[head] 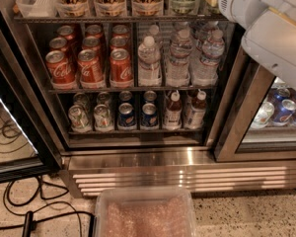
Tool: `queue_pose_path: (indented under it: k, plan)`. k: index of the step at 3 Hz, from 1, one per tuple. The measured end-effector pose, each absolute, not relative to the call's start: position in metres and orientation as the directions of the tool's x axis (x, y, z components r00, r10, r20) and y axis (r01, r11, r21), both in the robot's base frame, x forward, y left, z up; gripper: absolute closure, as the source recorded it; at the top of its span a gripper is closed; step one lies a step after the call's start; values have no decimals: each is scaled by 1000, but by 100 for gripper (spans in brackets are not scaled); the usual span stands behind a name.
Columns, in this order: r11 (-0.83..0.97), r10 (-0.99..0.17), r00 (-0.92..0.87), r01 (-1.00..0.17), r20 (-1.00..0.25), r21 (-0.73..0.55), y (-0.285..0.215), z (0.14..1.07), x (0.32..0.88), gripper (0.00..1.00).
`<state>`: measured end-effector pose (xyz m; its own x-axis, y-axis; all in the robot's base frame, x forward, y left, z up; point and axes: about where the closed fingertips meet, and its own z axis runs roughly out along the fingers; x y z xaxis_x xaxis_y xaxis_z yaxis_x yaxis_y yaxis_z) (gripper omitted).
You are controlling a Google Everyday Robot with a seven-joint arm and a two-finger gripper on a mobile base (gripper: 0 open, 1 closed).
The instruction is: Pick green can from top shelf of fridge
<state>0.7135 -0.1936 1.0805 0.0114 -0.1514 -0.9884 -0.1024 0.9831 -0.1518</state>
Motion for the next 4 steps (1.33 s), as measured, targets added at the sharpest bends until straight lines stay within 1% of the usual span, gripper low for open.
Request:
queue_pose_path:
  k: [2,3,4]
  plan:
    - [990,-133,52,-35,-990,-135,-210,1090,734,36]
    - [990,-133,52,-35,-990,-135,-206,1090,734,55]
    - [990,-133,52,-35,-990,-135,-206,1090,734,78]
